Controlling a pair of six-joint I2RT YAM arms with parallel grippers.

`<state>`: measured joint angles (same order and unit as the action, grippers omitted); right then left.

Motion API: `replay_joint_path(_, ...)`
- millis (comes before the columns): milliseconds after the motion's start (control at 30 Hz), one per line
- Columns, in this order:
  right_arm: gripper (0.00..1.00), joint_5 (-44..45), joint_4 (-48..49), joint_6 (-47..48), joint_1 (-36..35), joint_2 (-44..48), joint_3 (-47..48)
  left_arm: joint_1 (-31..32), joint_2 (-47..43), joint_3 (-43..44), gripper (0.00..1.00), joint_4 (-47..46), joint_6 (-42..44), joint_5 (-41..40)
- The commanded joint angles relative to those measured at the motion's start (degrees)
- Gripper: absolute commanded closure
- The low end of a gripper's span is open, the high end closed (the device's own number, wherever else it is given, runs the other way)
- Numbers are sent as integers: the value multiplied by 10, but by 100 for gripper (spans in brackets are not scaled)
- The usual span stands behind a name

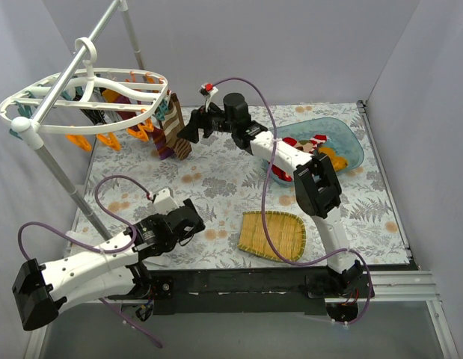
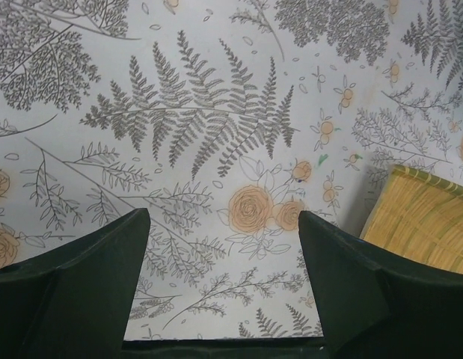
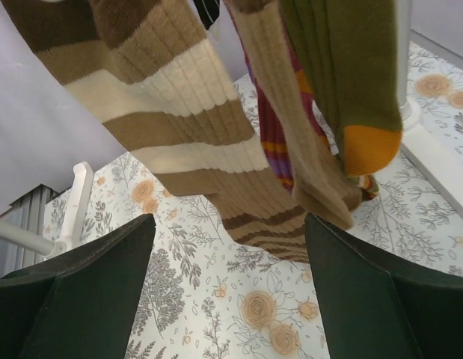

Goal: Remove the socks clipped to the hanger
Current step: Remove the sock from the hanger.

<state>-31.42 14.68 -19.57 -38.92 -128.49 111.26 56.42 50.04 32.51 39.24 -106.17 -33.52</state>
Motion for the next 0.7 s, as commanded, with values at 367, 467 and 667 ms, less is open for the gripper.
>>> replay_joint_path(367, 10, 13, 82, -19, -20, -77, 85, 1, -89, -51, 19, 61, -74, 32)
replay_joint_path(467, 7, 7, 98, -21, -23, -91, 91, 0, -92, -46, 18, 65, -72, 32)
replay_joint_path(667, 5, 0, 119, -46, -31, -127, 135, 1, -93, -38, 17, 70, -70, 28)
